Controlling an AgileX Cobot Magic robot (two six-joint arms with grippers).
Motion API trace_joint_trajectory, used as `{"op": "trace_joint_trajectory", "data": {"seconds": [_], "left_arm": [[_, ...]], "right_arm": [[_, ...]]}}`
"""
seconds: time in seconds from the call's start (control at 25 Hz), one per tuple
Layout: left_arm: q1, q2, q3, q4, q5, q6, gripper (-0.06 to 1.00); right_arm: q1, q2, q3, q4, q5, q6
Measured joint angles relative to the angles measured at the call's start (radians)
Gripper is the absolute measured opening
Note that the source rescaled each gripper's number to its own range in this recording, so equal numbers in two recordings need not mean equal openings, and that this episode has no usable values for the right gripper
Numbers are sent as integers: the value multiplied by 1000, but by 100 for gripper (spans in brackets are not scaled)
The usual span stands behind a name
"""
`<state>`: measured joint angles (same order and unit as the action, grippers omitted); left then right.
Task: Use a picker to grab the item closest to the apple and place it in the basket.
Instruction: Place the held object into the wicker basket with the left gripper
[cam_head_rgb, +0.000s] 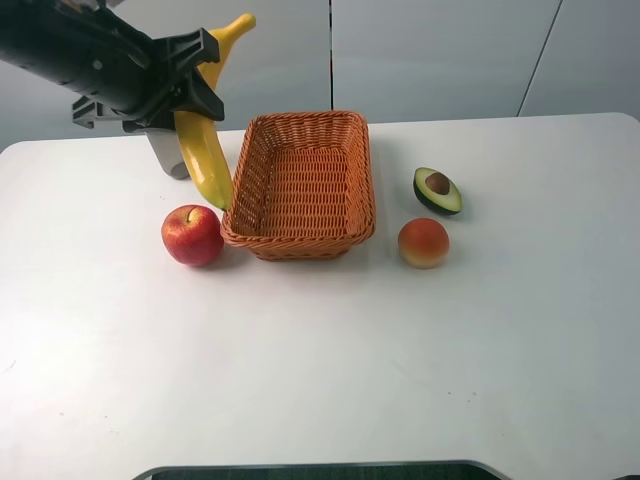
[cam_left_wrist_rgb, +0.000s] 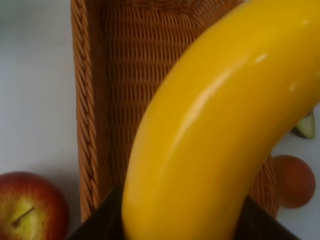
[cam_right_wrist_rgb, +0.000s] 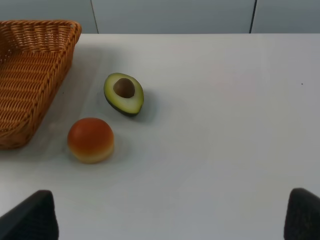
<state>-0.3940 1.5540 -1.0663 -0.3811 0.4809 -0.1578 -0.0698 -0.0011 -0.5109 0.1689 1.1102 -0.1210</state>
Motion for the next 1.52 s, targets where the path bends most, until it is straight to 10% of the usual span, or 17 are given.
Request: {"op": "trace_joint_trajectory", "data": {"seconds": [1.28, 1.44, 1.52], "left_arm": [[-84, 437, -203, 12, -388, 34, 2], [-84, 438, -203, 30, -390, 34, 83], [-84, 438, -203, 35, -388, 34, 95]], "right_arm": [[0, 0, 0, 0, 0, 0], [0, 0, 0, 0, 0, 0], [0, 0, 0, 0, 0, 0]]}}
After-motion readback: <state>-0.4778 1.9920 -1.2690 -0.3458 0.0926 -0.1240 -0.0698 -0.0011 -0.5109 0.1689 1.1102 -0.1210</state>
